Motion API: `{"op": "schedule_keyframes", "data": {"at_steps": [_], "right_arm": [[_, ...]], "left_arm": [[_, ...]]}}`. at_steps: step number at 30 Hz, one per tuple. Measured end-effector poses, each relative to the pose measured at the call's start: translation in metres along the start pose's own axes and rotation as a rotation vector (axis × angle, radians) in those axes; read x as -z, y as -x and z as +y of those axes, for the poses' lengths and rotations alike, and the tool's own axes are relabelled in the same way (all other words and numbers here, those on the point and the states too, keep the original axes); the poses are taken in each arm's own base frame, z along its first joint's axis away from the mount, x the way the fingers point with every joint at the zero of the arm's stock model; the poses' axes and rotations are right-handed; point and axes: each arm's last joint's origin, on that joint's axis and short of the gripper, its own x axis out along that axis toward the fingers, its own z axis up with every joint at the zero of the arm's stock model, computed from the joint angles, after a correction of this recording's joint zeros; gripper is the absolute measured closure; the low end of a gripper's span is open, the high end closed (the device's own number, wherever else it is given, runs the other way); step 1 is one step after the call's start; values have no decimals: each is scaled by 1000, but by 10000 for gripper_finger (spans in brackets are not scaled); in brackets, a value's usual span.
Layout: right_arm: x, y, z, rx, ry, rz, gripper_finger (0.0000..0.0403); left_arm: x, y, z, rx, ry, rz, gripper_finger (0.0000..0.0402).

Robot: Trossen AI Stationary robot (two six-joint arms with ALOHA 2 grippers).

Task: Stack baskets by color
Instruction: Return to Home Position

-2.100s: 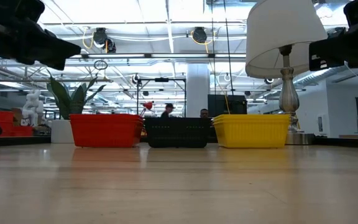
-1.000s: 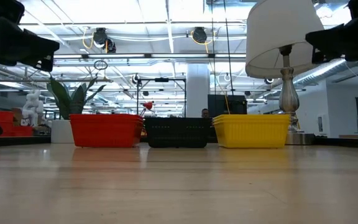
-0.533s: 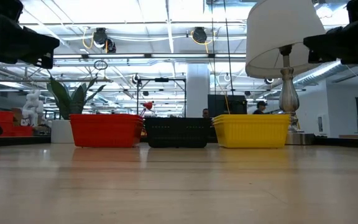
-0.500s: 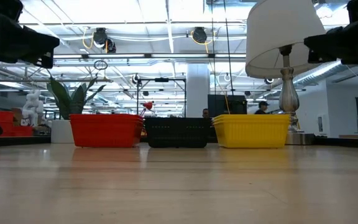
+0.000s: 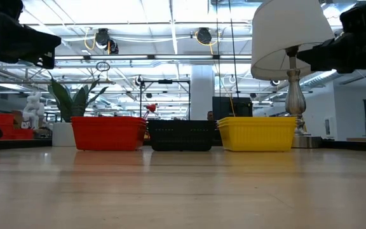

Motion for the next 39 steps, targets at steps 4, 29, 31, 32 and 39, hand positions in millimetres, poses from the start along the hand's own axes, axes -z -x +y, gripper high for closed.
{"op": "schedule_keyframes", "data": {"at_steps": [4, 29, 31, 32, 39], "right_arm": [[0, 0, -1, 12, -33, 3, 403], [-2, 1, -4, 24, 20, -34, 403], [-2, 1, -4, 24, 20, -36, 403], [-2, 1, -4, 24, 20, -36, 403], [-3, 1, -4, 25, 19, -38, 403]], "left_arm": [[0, 0, 0, 0, 11, 0, 396], [0, 0, 0, 3, 3, 1, 391], [0, 0, 0, 3, -7, 5, 392], [1, 0, 0, 4, -14, 8, 395], [4, 0, -1, 8, -39, 45, 398]]}}
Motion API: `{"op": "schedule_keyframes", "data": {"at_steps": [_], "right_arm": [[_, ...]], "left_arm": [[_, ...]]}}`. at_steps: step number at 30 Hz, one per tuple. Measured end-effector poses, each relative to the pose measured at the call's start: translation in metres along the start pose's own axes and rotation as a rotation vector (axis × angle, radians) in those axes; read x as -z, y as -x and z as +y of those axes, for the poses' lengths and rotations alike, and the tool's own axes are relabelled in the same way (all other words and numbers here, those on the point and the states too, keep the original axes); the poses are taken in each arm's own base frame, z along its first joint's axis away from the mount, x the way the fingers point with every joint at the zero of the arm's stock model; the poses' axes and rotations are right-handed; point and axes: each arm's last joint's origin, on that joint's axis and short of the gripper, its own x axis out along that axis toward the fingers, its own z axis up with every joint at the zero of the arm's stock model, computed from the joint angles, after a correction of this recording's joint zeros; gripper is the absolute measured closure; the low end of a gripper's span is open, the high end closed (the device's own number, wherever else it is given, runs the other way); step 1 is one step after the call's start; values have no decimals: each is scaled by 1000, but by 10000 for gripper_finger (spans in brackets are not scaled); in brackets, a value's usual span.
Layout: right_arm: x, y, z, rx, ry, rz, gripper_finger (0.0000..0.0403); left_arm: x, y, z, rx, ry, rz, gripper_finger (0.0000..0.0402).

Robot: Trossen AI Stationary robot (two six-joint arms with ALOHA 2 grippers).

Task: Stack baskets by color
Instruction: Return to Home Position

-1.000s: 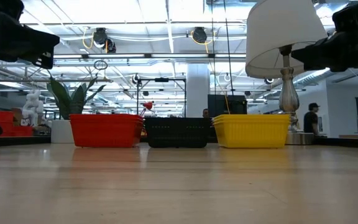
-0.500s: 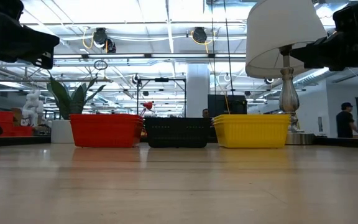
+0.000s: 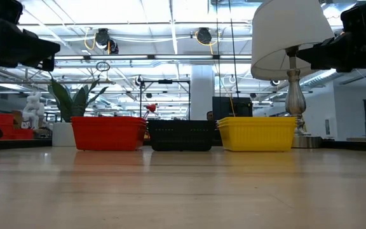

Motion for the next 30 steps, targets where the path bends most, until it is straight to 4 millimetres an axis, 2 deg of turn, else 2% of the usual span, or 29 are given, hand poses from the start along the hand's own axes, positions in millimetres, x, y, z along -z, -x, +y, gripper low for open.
{"op": "schedule_keyframes", "data": {"at_steps": [10, 21, 30], "right_arm": [[0, 0, 0, 0, 0, -1, 403], [0, 0, 0, -1, 0, -3, 403], [0, 0, 0, -1, 0, -2, 403]], "left_arm": [[-5, 7, 4, 21, -46, -73, 399], [-4, 12, 18, 15, -104, -103, 397], [-1, 11, 26, 67, -40, -89, 398]]}}
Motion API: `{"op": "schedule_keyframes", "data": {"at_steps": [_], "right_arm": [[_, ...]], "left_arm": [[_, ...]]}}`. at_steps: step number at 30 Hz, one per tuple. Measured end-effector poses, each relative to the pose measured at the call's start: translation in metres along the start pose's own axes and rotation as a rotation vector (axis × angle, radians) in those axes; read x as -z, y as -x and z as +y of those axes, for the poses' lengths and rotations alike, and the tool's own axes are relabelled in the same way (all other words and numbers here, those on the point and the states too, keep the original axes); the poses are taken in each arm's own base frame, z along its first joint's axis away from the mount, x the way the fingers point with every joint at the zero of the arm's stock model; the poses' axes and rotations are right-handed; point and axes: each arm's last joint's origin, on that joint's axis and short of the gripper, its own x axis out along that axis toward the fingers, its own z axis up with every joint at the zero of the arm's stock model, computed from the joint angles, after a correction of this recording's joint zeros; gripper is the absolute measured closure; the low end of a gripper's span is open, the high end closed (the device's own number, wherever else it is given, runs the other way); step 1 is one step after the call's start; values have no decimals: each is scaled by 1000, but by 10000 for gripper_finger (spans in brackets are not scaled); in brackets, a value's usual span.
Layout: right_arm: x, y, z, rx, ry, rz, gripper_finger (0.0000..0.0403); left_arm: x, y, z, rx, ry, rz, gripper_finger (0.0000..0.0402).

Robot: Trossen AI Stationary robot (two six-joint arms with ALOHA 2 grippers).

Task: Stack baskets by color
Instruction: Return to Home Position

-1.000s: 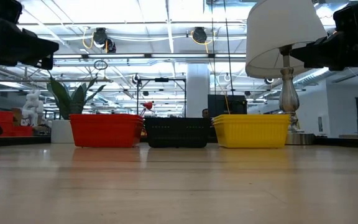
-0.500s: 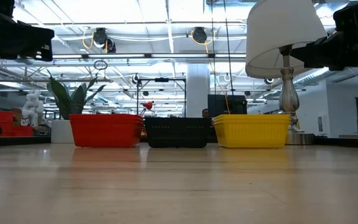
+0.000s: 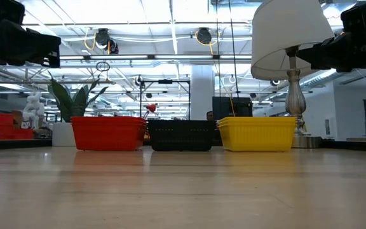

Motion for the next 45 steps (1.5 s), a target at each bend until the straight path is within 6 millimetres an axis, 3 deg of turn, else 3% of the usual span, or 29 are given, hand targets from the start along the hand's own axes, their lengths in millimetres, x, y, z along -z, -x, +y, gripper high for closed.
{"op": "schedule_keyframes", "data": {"at_steps": [12, 20, 31, 36, 45], "right_arm": [[0, 0, 0, 0, 0, 1, 403], [0, 0, 0, 0, 0, 1, 403], [0, 0, 0, -1, 0, 1, 403], [0, 0, 0, -1, 0, 2, 403], [0, 0, 0, -1, 0, 2, 403]], "left_arm": [[-1, 0, 1, -9, -45, -11, 398], [0, 0, 1, -10, -47, -2, 377], [0, 0, 1, -12, -45, 0, 398], [-10, 0, 3, -51, -39, -99, 399], [-1, 1, 7, -106, -9, -6, 400]]}}
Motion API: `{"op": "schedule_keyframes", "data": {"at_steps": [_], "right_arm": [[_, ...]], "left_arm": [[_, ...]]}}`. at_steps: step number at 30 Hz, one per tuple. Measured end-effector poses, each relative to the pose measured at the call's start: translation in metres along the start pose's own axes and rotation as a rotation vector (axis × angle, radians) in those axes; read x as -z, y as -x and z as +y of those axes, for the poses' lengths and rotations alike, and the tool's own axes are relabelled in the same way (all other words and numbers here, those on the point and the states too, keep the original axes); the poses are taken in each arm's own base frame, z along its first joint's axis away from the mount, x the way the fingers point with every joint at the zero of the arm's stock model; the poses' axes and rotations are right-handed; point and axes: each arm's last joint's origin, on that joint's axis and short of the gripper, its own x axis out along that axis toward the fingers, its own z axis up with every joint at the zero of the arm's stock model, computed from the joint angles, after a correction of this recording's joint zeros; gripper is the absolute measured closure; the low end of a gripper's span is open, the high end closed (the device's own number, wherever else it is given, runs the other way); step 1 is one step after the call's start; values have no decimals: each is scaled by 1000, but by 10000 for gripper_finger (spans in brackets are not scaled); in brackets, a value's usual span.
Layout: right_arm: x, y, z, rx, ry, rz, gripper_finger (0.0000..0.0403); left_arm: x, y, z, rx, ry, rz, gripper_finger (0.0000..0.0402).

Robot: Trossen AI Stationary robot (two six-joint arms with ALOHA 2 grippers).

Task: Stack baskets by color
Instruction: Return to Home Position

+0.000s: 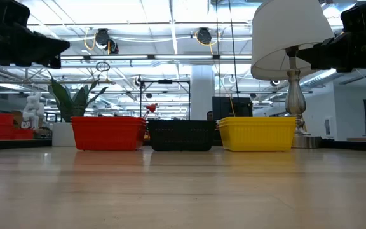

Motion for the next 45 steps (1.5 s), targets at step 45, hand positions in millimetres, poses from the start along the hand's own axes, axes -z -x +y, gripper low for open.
{"op": "schedule_keyframes", "data": {"at_steps": [45], "right_arm": [[0, 0, 0, 0, 0, 0, 403]], "left_arm": [[-1, 0, 0, 45, -40, -16, 366]]}}
